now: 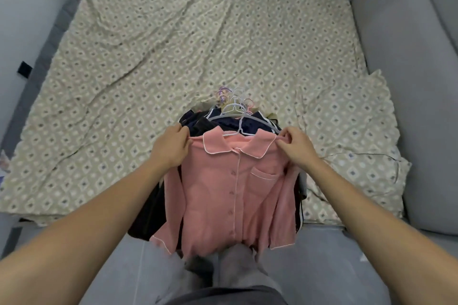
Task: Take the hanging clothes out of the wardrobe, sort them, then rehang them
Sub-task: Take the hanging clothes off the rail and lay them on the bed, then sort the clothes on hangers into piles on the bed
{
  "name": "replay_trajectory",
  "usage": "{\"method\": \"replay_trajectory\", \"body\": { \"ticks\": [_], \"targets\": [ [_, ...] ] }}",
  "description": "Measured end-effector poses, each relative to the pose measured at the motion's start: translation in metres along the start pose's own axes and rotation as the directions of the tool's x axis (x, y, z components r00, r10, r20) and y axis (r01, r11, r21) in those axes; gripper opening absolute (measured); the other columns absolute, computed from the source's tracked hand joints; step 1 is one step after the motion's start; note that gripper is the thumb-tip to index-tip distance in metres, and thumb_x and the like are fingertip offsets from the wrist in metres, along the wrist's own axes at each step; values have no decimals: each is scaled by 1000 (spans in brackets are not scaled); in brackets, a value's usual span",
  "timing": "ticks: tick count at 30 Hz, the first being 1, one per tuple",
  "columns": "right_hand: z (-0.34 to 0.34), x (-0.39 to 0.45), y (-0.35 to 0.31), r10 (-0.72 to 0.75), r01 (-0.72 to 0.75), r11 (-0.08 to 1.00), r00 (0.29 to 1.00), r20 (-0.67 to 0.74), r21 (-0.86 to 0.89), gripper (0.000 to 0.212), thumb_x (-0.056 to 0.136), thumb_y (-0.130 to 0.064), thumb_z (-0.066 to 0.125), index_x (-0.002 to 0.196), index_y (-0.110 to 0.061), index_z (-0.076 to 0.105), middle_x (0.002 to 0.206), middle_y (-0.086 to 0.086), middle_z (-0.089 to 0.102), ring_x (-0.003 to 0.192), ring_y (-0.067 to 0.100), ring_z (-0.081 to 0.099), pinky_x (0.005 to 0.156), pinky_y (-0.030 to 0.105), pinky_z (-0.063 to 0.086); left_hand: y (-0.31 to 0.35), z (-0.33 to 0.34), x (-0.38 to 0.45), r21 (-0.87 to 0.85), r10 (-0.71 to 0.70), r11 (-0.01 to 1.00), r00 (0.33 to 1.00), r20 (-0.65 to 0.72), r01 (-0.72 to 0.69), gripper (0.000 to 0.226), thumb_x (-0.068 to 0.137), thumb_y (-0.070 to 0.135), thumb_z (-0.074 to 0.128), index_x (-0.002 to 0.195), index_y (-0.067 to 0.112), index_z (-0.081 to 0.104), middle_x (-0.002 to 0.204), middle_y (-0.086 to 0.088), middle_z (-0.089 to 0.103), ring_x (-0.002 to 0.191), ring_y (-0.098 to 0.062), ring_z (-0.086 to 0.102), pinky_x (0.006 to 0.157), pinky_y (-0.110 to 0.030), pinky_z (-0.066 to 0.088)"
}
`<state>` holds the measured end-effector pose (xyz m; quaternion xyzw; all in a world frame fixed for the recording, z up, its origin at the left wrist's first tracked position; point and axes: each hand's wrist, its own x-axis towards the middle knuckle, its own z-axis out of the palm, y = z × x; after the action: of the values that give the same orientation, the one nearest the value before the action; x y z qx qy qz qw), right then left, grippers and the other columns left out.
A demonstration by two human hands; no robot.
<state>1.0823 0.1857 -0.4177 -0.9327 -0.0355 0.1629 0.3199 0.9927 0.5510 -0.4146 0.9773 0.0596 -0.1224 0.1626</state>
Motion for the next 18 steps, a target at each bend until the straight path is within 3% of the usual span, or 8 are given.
{"method": "replay_trajectory", "body": {
  "ticks": [2,4,7,11,15,18],
  "targets": [
    [9,36,14,10,-10,1000,1000,0,13,17,87,-17,74,103,-19,68,87,-6,53,90,20,52,73,35,36,0,13,22,-16,-68,998,998,9,68,17,105,29,51,111,13,54,113,-9,53,108,-32,53,78,-43,46],
    [19,62,36,54,-54,999,997,49,3,27,88,-15,72,115,-16,69,103,1,57,99,20,55,83,36,43,-5,32,39,-11,-131,991,988,83,133,24,104,33,51,119,14,54,119,-9,54,112,-31,53,82,-44,47],
    [36,77,75,146,-139,989,974,172,-56,34,95,-26,68,126,-13,64,124,10,58,115,27,57,97,39,46,-20,66,54,13,-216,976,949,230,219,42,103,43,51,136,16,49,134,-9,52,124,-31,52,93,-48,49],
    [53,81,121,230,-203,970,945,234,-132,51,95,-29,66,142,-16,52,142,9,52,129,28,53,102,43,47,-41,103,67,20,-336,939,898,285,344,52,103,48,50,143,16,44,137,-14,49,124,-38,52,91,-50,49],
    [73,95,147,262,-268,963,916,303,-25,56,98,-33,68,147,-16,47,138,9,60,121,27,61,103,51,52,-55,127,85,-21,-405,899,850,337,436,58,101,48,49,152,22,37,139,-16,45,126,-42,51,99,-52,46],
    [88,108,151,264,-283,958,926,270,34,50,99,-40,64,142,-16,52,126,7,64,112,26,64,99,48,53,-60,139,99,-76,-406,879,821,401,471,60,104,51,45,155,20,36,137,-18,48,123,-40,55,101,-47,44]
  ]
}}
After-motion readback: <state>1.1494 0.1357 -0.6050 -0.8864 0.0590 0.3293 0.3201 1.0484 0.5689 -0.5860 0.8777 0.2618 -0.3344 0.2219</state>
